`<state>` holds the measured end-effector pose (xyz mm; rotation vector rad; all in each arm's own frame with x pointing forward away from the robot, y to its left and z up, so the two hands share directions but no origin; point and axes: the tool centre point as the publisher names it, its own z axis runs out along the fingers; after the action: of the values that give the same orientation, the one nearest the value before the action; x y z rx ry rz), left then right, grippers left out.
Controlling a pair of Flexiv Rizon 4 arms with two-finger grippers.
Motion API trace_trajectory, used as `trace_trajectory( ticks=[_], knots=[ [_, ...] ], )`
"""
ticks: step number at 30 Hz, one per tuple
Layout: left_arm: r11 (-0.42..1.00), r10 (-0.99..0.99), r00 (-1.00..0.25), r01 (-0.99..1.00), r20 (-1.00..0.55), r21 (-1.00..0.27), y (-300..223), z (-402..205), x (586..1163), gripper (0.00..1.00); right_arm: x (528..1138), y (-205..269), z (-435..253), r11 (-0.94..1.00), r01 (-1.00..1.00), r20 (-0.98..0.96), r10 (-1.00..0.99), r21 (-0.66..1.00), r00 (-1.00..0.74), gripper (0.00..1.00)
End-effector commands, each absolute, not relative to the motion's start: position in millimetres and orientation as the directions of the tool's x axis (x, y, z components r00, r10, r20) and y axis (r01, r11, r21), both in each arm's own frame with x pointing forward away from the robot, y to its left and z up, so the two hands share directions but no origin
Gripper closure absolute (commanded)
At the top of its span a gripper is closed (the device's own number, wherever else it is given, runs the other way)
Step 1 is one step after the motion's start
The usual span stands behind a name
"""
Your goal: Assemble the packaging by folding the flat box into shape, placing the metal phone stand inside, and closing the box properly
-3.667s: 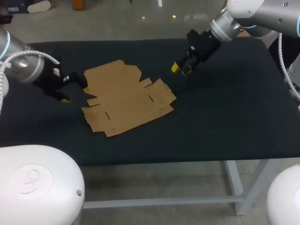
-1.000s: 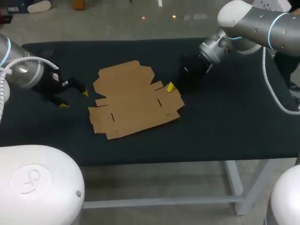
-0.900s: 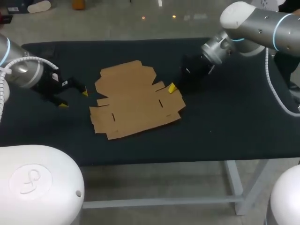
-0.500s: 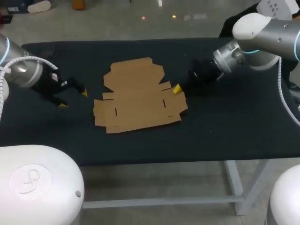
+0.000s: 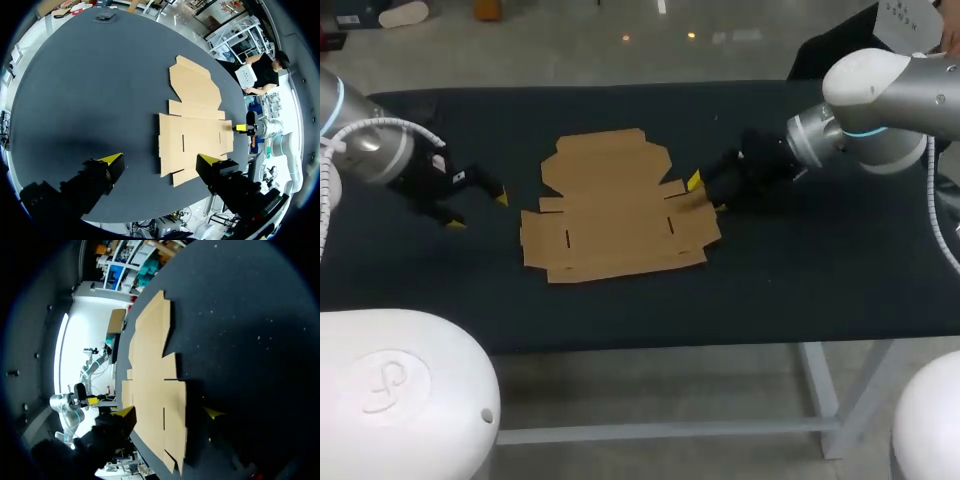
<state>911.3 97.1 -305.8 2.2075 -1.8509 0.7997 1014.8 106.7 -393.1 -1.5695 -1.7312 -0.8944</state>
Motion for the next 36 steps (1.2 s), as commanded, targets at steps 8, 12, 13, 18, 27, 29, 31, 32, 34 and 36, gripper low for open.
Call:
trace_trajectory(
  ticks=[8, 12, 13, 18, 27, 29, 31, 32, 34, 36],
  knots=[
    [-0.212, -0.873, 0.092, -0.956, 0.479, -0.203, 90.2, -308.5, 917.4, 0.00, 1015.1, 105.2, -380.8, 0.209, 0.978, 0.795, 0.596, -0.019, -0.112, 0.00],
    [-0.212, -0.873, 0.093, -0.957, 0.478, -0.200, 88.1, -309.1, 917.6, 0.00, 1012.5, 105.9, -382.9, 0.236, 0.971, 0.795, 0.594, -0.031, -0.119, 0.20],
    [-0.212, -0.873, 0.093, -0.956, 0.478, -0.201, 87.6, -309.0, 917.5, 0.00, 1012.4, 106.3, -384.4, 0.245, 0.969, 0.800, 0.588, -0.035, -0.120, 0.26],
    [-0.212, -0.875, 0.094, -0.956, 0.475, -0.202, 84.9, -308.0, 917.3, 0.00, 1011.9, 105.9, -392.9, 0.258, 0.964, 0.801, 0.590, -0.067, -0.102, 0.48],
    [-0.210, -0.878, 0.092, -0.956, 0.470, -0.204, 81.0, -306.4, 916.0, 0.00, 1013.4, 112.0, -398.4, 0.320, 0.940, 0.787, 0.607, -0.117, -0.108, 0.58],
    [-0.211, -0.878, 0.094, -0.956, 0.469, -0.205, 80.8, -306.3, 914.9, 0.00, 1013.5, 113.6, -399.5, 0.332, 0.933, 0.779, 0.618, -0.136, -0.107, 0.64],
    [-0.212, -0.878, 0.095, -0.955, 0.469, -0.205, 80.7, -306.4, 913.8, 0.00, 1013.5, 114.9, -401.2, 0.341, 0.928, 0.769, 0.630, -0.154, -0.104, 0.74],
    [-0.213, -0.878, 0.095, -0.955, 0.469, -0.205, 80.8, -306.4, 913.4, 0.00, 1013.3, 115.7, -402.0, 0.341, 0.926, 0.763, 0.638, -0.160, -0.103, 0.81],
    [-0.214, -0.878, 0.096, -0.955, 0.469, -0.204, 80.8, -306.7, 912.8, 0.00, 1012.4, 116.9, -403.5, 0.335, 0.927, 0.753, 0.650, -0.167, -0.099, 1.00],
    [-0.214, -0.878, 0.097, -0.955, 0.470, -0.203, 80.8, -307.1, 912.3, 0.00, 1008.8, 117.3, -403.1, 0.334, 0.930, 0.756, 0.646, -0.155, -0.106, 1.00]
  ],
)
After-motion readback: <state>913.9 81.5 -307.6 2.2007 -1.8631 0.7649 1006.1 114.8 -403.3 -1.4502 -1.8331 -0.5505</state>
